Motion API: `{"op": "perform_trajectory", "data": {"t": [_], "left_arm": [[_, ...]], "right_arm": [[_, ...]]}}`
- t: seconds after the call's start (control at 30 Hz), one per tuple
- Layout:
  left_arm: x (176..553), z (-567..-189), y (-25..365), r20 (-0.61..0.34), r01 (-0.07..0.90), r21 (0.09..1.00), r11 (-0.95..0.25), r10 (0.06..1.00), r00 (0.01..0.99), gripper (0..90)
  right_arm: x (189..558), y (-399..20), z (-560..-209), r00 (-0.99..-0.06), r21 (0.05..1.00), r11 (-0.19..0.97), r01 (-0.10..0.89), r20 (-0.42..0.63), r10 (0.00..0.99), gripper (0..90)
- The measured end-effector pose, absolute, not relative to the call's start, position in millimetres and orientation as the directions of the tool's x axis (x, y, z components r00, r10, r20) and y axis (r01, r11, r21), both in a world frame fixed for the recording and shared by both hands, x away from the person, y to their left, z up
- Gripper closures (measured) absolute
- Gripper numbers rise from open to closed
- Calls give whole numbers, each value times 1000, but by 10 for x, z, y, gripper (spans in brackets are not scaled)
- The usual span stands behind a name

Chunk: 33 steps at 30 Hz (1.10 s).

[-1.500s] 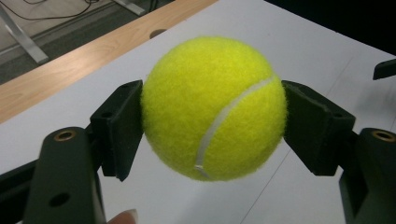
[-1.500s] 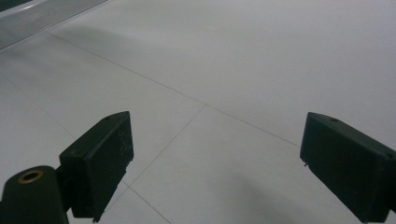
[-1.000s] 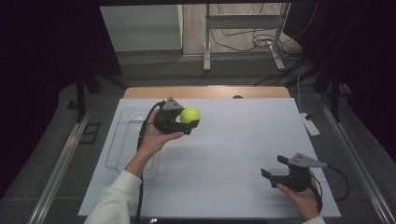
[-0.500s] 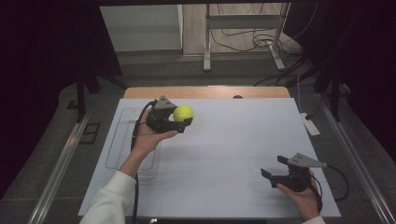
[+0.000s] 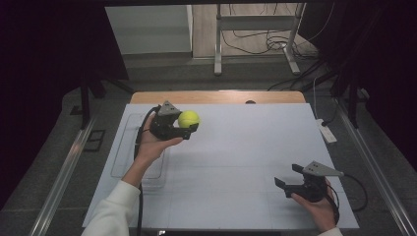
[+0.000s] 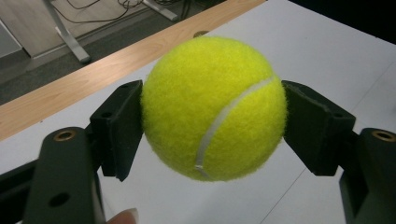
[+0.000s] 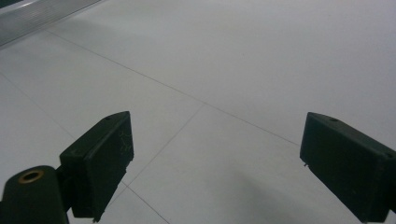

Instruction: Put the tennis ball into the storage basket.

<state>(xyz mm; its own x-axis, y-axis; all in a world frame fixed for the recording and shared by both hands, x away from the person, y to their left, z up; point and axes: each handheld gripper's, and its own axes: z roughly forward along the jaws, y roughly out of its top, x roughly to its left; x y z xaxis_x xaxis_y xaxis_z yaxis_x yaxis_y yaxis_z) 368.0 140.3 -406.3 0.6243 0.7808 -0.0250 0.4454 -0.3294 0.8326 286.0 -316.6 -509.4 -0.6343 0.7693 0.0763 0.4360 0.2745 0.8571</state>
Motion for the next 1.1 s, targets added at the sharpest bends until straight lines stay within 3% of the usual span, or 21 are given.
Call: {"op": "perform_trajectory", "data": {"t": [1.1], "left_arm": [[3791, -4060, 1773, -26, 489, 829, -270, 856, 517, 270]], "right_arm": [[2863, -3168, -5097, -631, 856, 274, 438, 76, 772, 101]]}}
